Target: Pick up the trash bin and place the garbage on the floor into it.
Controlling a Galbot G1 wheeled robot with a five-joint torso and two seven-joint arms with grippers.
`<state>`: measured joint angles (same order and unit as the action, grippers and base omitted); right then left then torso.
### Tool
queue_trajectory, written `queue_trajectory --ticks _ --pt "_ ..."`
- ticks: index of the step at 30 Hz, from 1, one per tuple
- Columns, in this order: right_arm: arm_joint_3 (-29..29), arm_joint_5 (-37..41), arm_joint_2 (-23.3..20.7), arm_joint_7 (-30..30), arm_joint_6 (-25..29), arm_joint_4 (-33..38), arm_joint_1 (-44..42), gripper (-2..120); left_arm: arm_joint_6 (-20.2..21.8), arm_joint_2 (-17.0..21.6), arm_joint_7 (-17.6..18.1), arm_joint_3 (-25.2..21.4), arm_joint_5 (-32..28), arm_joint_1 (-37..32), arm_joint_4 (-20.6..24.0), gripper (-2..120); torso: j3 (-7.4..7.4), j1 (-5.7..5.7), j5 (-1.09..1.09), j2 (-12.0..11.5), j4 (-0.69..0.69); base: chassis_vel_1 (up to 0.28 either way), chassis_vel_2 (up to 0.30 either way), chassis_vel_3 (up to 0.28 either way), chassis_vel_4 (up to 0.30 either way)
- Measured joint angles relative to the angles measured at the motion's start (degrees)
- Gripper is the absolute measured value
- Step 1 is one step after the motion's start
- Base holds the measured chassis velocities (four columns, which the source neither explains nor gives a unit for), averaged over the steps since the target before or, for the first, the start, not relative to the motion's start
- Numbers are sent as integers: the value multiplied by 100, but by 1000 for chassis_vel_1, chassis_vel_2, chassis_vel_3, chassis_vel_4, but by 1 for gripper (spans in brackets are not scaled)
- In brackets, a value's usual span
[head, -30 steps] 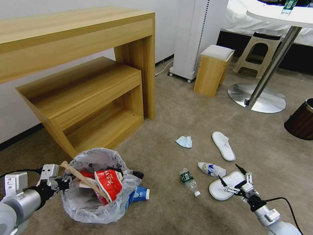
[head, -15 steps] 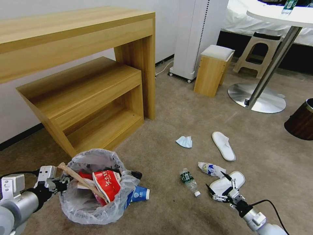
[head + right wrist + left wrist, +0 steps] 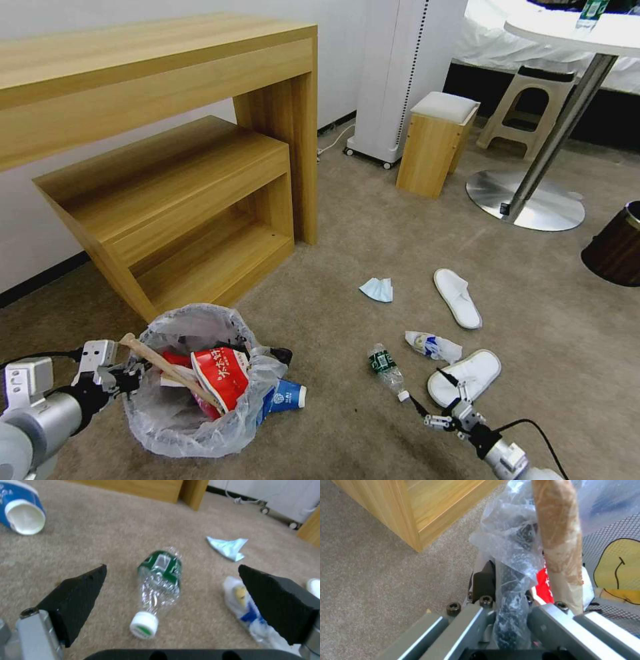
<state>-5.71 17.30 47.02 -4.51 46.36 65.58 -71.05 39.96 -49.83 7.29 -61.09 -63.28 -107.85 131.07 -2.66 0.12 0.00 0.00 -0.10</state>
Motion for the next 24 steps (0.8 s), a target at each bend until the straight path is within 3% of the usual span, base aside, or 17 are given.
queue_trajectory --ticks 24 --pt "-1196 759 332 9 -53 -1300 998 100 -8 -31 12 -63 -43 -27 61 0 0 0 1 0 0 0 0 0 0"
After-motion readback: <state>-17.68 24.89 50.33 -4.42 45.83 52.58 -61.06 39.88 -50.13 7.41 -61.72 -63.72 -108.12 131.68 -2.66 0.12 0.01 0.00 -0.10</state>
